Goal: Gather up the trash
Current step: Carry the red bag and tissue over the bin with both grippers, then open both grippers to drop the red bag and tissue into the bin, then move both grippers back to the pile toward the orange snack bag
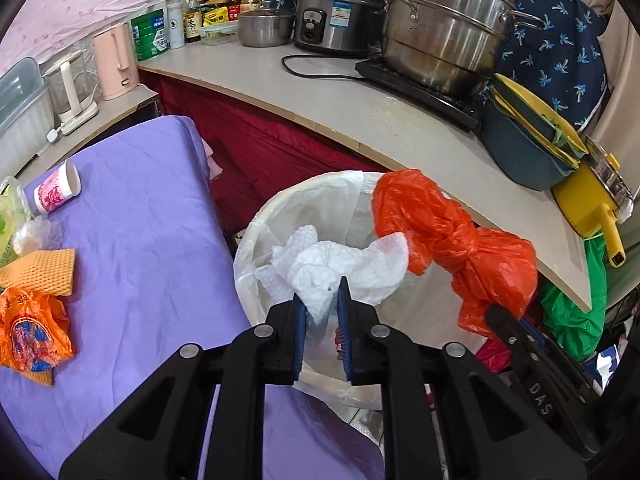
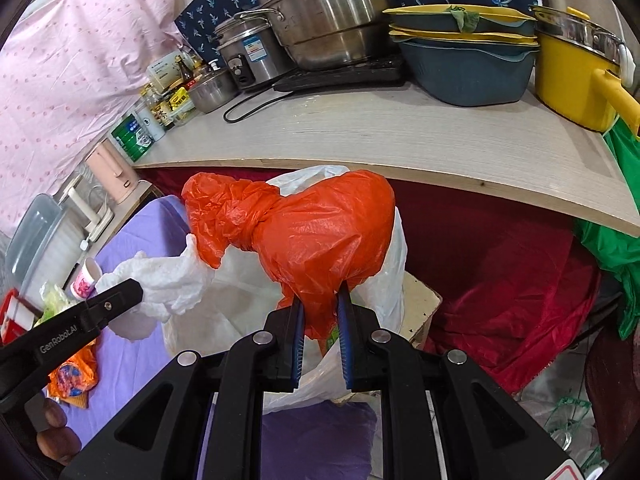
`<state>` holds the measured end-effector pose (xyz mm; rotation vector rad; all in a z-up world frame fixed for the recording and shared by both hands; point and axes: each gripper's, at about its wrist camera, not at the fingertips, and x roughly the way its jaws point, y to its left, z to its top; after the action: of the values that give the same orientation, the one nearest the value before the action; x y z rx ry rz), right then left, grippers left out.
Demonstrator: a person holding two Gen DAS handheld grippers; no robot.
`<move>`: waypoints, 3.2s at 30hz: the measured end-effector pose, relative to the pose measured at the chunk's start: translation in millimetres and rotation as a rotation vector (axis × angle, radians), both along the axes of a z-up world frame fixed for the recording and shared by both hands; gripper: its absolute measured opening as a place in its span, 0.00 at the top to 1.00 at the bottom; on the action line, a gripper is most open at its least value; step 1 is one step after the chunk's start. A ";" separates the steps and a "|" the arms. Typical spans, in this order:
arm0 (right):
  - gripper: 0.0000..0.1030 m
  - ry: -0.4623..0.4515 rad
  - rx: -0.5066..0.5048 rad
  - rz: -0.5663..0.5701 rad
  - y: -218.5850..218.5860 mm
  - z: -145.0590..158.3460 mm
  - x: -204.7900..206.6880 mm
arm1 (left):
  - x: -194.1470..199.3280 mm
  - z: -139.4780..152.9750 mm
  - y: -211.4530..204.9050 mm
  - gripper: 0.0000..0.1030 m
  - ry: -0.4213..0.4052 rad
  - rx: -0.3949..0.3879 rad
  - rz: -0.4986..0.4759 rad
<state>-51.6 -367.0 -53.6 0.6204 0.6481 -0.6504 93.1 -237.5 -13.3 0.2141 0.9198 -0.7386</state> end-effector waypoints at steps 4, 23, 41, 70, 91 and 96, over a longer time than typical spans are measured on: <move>0.86 -0.006 -0.002 -0.033 -6.5 1.6 -2.3 | 7.0 -3.6 5.7 0.74 0.005 0.005 0.034; 0.80 0.006 0.033 0.083 22.0 -2.8 38.5 | 20.4 4.5 69.5 0.38 -0.042 0.004 0.167; 0.57 -0.020 0.003 0.162 70.3 17.0 64.7 | 32.1 10.2 136.5 0.35 -0.055 0.000 0.276; 0.55 0.042 -0.009 0.516 239.3 4.1 155.8 | 76.6 -8.6 329.2 0.26 0.000 0.013 0.633; 0.32 0.049 -0.022 0.708 356.9 -0.9 223.0 | 92.3 -23.8 439.6 0.23 0.063 0.010 0.808; 0.31 0.065 -0.038 0.712 370.2 -6.3 239.9 | 97.5 -25.5 444.2 0.23 0.070 0.000 0.806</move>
<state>188.3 3.2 -59.9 0.2958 0.8527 -0.0171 190.6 206.7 -38.9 -0.1860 0.9701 0.0019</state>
